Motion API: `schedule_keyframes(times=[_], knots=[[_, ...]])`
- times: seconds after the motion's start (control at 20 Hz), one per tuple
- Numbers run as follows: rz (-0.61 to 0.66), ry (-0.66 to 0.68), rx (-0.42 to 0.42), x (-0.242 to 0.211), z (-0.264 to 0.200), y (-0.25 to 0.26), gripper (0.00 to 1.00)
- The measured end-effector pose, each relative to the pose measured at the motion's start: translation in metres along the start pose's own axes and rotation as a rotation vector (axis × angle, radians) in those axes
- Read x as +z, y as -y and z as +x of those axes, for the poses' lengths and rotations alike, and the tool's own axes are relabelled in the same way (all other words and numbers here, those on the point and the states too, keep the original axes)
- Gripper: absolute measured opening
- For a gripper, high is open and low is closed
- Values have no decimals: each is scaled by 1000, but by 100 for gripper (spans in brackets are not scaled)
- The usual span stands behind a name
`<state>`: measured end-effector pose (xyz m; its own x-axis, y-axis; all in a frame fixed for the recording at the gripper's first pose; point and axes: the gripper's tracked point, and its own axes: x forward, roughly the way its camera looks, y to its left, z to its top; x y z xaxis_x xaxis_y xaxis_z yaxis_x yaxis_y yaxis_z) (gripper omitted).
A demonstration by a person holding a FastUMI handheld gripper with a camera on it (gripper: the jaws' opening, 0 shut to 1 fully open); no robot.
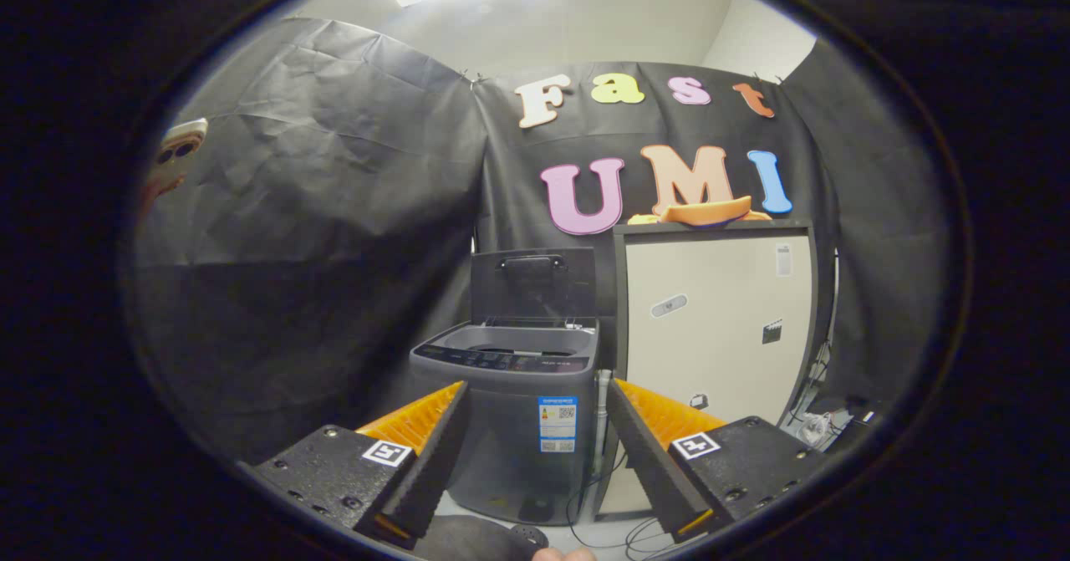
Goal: Put the clothes into the washing machine and then close the washing machine lid.
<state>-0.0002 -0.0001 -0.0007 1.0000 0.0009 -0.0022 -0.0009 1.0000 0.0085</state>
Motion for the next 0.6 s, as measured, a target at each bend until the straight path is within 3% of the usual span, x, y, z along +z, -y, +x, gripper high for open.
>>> schedule_keyframes(times=[0.6], knots=[[-5,-4,0,-1,0,0,97]])
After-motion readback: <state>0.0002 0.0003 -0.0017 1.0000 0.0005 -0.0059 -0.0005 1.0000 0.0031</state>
